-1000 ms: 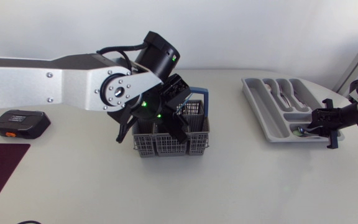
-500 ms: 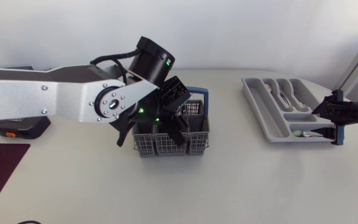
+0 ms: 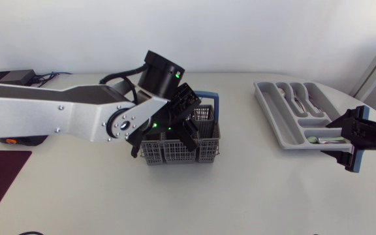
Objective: Unload the cutlery basket into the drawer organizer.
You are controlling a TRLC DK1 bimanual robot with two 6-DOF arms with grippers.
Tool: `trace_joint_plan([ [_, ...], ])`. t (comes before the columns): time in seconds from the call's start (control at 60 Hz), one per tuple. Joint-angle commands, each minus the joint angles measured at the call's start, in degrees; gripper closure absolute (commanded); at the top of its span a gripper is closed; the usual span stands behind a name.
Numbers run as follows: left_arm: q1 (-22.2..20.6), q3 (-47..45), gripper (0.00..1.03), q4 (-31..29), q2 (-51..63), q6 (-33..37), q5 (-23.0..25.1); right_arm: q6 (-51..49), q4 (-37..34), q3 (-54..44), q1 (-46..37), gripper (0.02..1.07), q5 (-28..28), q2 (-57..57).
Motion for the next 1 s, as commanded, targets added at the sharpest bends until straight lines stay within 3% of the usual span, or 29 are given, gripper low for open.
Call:
trace_joint_plan([
  [0.0, -1.18, -3.45, 0.57, 3.00, 1.65, -0.02, -2.04, 2.42, 0.82, -3.53, 0.94, 0.08, -1.27, -2.67],
  [0.483, -1.18, -2.14, 0.59, 5.38, 6.75, -3.45, -6.00, 3.48, 2.75, -9.60, 0.68, 0.08, -5.32, -4.42],
  [0.867, -0.83, 0.41, 0.59, 5.46, 10.18, -3.98, -6.44, 2.07, 2.84, -10.92, -1.08, 0.08, -6.99, -3.37],
  [0.983, -0.57, 0.59, 0.68, 6.17, 10.70, -3.98, -6.44, 1.72, 2.93, -11.09, -1.52, 0.08, -7.42, -3.46],
])
